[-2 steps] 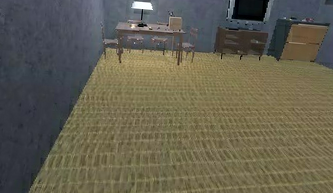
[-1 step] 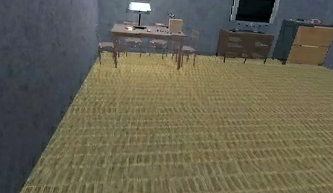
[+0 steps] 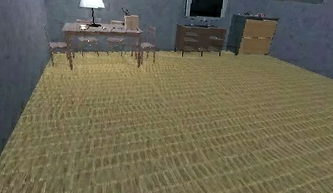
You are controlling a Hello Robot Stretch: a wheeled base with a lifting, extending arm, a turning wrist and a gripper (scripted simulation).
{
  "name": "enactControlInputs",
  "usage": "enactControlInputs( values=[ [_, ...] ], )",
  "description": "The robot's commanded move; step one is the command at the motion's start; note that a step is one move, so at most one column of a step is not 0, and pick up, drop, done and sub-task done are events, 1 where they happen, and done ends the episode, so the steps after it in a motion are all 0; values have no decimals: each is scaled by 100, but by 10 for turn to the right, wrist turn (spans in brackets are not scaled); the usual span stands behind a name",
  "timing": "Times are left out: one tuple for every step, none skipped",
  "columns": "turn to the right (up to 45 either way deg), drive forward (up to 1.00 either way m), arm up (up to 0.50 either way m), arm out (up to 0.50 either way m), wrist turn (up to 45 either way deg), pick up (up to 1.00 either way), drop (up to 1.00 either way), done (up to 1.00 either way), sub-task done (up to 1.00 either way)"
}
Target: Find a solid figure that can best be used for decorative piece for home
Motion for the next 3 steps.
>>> enactControlInputs(
  values=[
    [0, 100, 0, 0, 0, 0, 0, 0, 0],
    [0, 100, 0, 0, 0, 0, 0, 0, 0],
    [0, 100, 0, 0, 0, 0, 0, 0, 0]
  ],
)
